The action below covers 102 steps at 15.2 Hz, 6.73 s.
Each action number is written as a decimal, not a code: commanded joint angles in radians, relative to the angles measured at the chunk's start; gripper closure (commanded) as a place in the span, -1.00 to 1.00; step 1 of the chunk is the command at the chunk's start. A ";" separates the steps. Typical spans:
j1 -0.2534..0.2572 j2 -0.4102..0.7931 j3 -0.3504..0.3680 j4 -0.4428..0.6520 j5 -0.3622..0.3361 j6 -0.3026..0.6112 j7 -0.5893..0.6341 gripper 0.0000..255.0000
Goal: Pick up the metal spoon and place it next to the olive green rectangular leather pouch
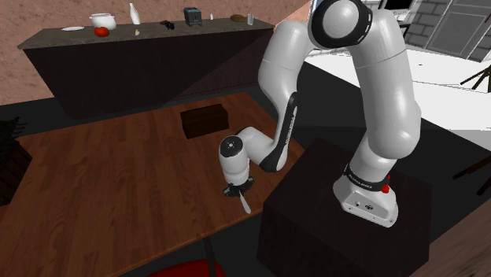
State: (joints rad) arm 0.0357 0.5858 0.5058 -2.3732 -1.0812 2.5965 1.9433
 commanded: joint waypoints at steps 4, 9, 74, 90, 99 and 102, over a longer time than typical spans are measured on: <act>0.000 0.000 0.000 -0.001 0.000 -0.001 0.000 1.00; -0.026 -0.043 0.033 -0.023 0.047 -0.013 -0.038 1.00; -0.575 -0.387 0.040 0.197 0.647 -0.234 -1.190 1.00; -0.621 0.020 -0.087 0.797 0.569 -0.406 -1.450 1.00; -0.607 0.159 -0.119 0.949 0.546 -0.412 -1.488 1.00; -0.603 0.181 -0.127 0.944 0.536 -0.387 -1.478 1.00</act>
State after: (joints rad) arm -0.5685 0.7574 0.3824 -1.4306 -0.5421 2.2017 0.4635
